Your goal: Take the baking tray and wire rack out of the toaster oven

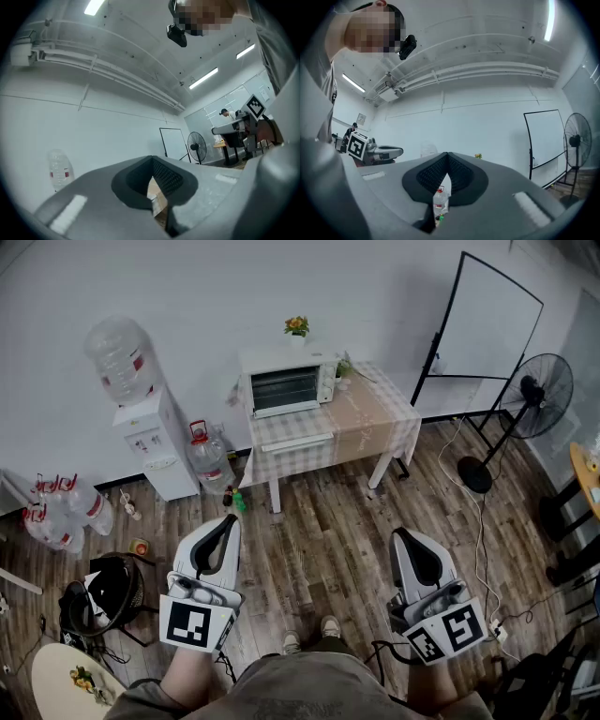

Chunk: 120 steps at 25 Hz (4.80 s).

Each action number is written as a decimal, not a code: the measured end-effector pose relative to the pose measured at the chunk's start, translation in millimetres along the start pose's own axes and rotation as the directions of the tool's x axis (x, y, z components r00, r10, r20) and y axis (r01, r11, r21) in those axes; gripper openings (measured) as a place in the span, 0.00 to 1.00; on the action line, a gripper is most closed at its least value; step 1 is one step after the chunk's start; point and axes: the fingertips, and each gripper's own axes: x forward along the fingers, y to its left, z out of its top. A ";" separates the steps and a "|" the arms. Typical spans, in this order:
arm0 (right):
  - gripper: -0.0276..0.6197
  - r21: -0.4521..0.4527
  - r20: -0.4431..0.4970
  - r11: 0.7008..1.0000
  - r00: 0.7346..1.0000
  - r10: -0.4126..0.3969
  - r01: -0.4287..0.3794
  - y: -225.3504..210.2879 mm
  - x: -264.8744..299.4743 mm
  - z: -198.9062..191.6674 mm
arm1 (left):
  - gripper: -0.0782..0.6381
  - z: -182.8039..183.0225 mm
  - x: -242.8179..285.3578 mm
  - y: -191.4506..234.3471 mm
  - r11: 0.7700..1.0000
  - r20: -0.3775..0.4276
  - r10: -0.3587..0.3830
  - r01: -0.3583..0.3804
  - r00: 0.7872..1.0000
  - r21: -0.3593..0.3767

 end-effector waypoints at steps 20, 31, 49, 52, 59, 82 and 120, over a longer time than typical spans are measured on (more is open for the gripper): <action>0.09 0.166 0.037 0.984 0.997 0.060 -0.066 -61.5 21.1 -6.5 | 0.11 -9.6 53.7 -10.4 0.977 -0.001 0.050 -0.049 0.999 -0.207; 0.43 0.140 0.002 0.989 0.999 0.053 -0.052 -148.7 47.9 -19.7 | 0.40 -10.9 112.3 -32.1 0.970 -0.027 0.175 -0.177 0.984 -0.167; 0.47 0.158 -0.035 0.984 0.995 0.093 -0.086 -211.8 109.2 -49.6 | 0.40 -50.2 177.0 -11.9 0.965 -0.118 0.228 -0.240 0.967 -0.103; 0.47 0.169 -0.043 0.981 0.994 0.105 -0.097 -216.0 132.6 -58.0 | 0.40 -63.5 194.3 0.2 0.966 -0.120 0.218 -0.231 0.969 -0.113; 0.47 0.256 -0.078 0.963 0.991 0.108 -0.084 -234.9 204.3 -82.9 | 0.40 -92.5 249.1 46.7 0.970 -0.140 0.194 -0.211 0.971 -0.122; 0.46 0.515 -0.176 0.856 0.983 0.054 0.045 -265.1 476.2 -173.6 | 0.39 -208.0 424.6 232.9 0.898 -0.178 0.053 -0.125 0.983 -0.421; 0.45 0.945 -0.152 0.326 0.906 0.395 0.016 -364.2 674.2 -335.6 | 0.37 -376.5 586.9 265.5 0.235 -0.321 0.306 -0.398 0.896 -0.887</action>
